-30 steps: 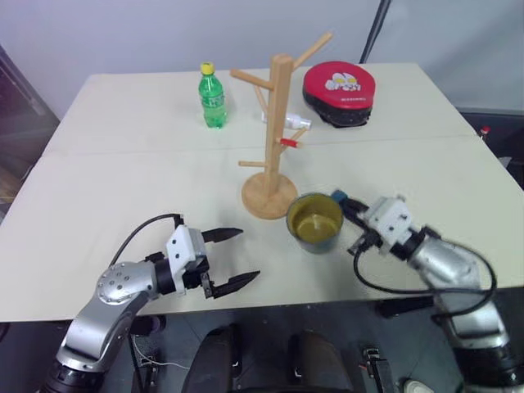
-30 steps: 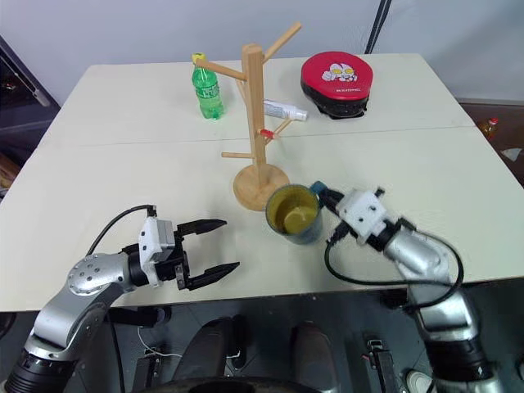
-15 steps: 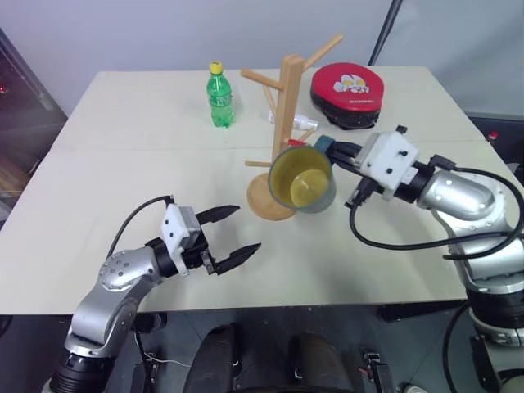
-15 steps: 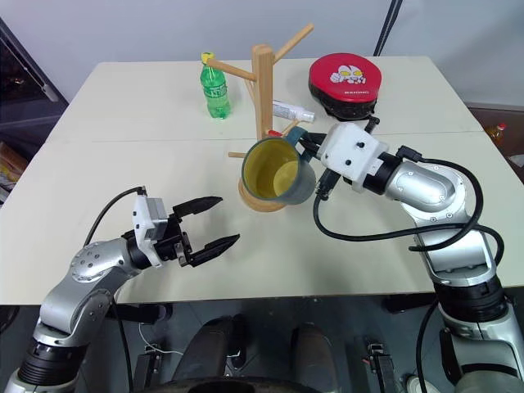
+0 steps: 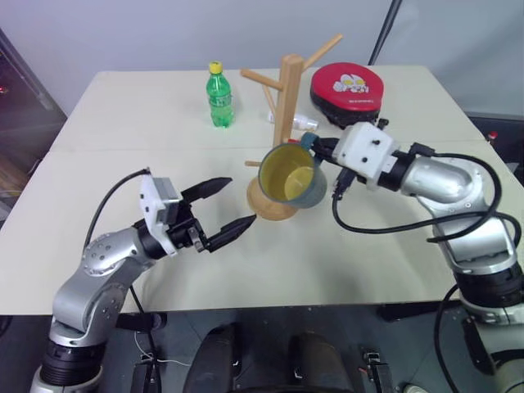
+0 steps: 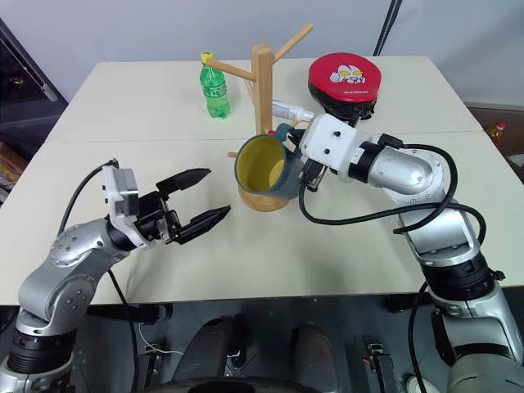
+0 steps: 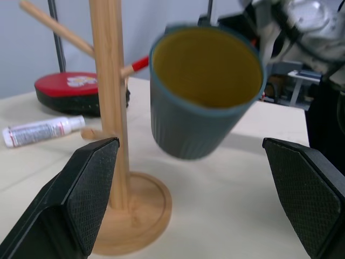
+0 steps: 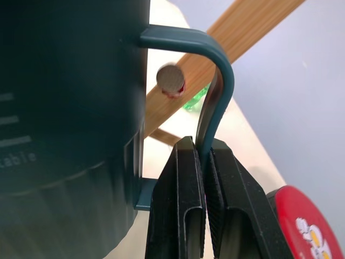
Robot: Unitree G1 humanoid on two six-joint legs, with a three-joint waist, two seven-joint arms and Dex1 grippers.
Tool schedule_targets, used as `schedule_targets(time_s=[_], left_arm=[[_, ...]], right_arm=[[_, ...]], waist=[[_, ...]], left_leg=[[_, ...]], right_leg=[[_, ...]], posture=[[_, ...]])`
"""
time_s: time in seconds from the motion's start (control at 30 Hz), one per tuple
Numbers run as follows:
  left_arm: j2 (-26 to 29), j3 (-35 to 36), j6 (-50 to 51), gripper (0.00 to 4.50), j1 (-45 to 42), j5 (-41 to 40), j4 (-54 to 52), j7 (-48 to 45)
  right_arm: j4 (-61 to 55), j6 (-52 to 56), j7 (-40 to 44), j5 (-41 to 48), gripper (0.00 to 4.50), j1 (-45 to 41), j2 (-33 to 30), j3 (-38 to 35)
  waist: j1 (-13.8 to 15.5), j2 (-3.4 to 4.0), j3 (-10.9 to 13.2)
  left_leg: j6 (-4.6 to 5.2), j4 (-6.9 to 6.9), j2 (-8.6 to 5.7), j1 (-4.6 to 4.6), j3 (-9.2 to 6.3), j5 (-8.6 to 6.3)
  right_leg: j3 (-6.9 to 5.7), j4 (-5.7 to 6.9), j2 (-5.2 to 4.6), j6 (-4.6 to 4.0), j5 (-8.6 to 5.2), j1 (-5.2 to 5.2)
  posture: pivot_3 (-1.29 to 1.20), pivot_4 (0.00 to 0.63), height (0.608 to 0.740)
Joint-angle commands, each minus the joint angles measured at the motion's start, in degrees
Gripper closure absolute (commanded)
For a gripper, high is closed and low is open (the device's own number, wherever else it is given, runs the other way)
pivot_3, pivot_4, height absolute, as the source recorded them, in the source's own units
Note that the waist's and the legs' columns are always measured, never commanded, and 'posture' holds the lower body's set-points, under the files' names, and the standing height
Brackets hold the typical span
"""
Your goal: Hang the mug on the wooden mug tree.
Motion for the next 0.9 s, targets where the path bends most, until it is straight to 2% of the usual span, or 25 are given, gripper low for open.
schedule_targets(time_s=[0.03, 0.2, 0.3, 0.37, 0.47, 0.6, 0.7, 0.8, 0.9], left_arm=[[0.3, 0.8, 0.4, 0.0, -2.4, -1.7, -3.3, 1.0], [0.5, 1.0, 0.9, 0.0, -3.4, -2.1, -3.4, 1.5], [0.6, 0.9, 0.9, 0.0, -3.5, -2.2, -3.5, 1.6], [0.6, 0.9, 0.9, 0.0, -3.6, -2.3, -3.4, 1.7], [0.6, 1.0, 0.9, 0.0, -3.7, -2.3, -3.2, 1.7], [0.4, 1.0, 0.8, 0.0, -3.4, -1.3, -2.1, 2.6], [-0.7, 1.7, 0.1, 0.0, -2.8, 1.0, 0.2, 5.6], [-3.2, 3.6, -1.9, 0.0, -2.3, 4.0, 3.9, 10.2], [-6.1, 6.2, -4.3, 0.0, -1.4, 8.2, 9.5, 15.7]], right_arm=[[1.0, 0.3, -1.2, -2.7, 4.44, -2.9, 1.2, 0.8], [1.8, 0.2, -1.2, -3.8, 4.44, -3.4, 2.2, 1.0], [1.6, 0.3, -1.0, -3.7, 3.58, -3.4, 2.5, 0.7], [1.3, 0.2, -1.4, -3.9, 2.69, -3.6, 2.6, 0.3], [0.6, 0.1, -1.6, -4.2, 1.14, -3.9, 1.9, -0.9], [-2.8, 1.9, 0.2, -1.1, 1.14, -1.9, -0.7, -6.1], [-5.1, 4.1, 1.4, 4.7, 1.14, 3.6, -1.0, -13.6], [-5.3, 6.6, 0.3, 11.4, 1.14, 10.1, 2.3, -21.3], [-0.9, 2.4, -2.6, 13.5, 1.14, 19.3, 8.3, -25.0]], waist=[[0.0, 0.0, 0.0], [0.0, 0.0, 0.0], [0.0, 0.0, 0.0], [0.0, 0.0, 0.0], [-0.1, 0.0, 0.0], [0.1, 0.0, 0.0], [0.4, -0.02, 0.0], [0.3, -0.04, 0.0], [0.2, -0.06, 0.0]], left_leg=[[0.0, 0.02, 0.01, 0.0, 0.0, 0.0], [0.0, 0.02, 0.01, 0.0, -0.01, 0.0], [0.0, 0.03, 0.01, 0.0, -0.01, 0.0], [0.0, 0.03, 0.01, 0.0, -0.01, 0.0], [0.0, 0.03, 0.04, 0.0, -0.01, 0.0], [0.0, 0.03, 0.03, -0.01, 0.0, 0.0], [0.0, 0.03, 0.04, -0.01, -0.02, 0.0], [0.02, 0.05, 0.03, 0.0, -0.01, -0.01], [0.02, 0.07, 0.07, 0.03, -0.02, -0.01]], right_leg=[[0.0, 0.01, 0.03, 0.0, 0.0, 0.0], [0.01, 0.01, 0.06, 0.01, 0.0, 0.01], [0.01, 0.01, 0.07, 0.01, 0.01, 0.02], [0.01, 0.01, 0.07, 0.01, 0.01, 0.01], [0.01, 0.02, 0.1, 0.01, 0.01, 0.01], [0.01, 0.01, 0.09, 0.01, 0.01, 0.0], [0.01, -0.03, 0.09, 0.01, 0.0, 0.05], [0.01, -0.06, 0.07, 0.01, 0.01, 0.09], [0.02, 0.01, 0.09, 0.01, 0.01, 0.09]], posture=[[0.0, 0.15, 0.74], [0.0, 0.15, 0.74], [0.0, 0.15, 0.74], [0.0, 0.15, 0.74], [0.0, 0.15, 0.74], [0.0, 0.15, 0.74], [0.0, 0.15, 0.74], [0.0, 0.15, 0.74], [0.0, 0.15, 0.74]])
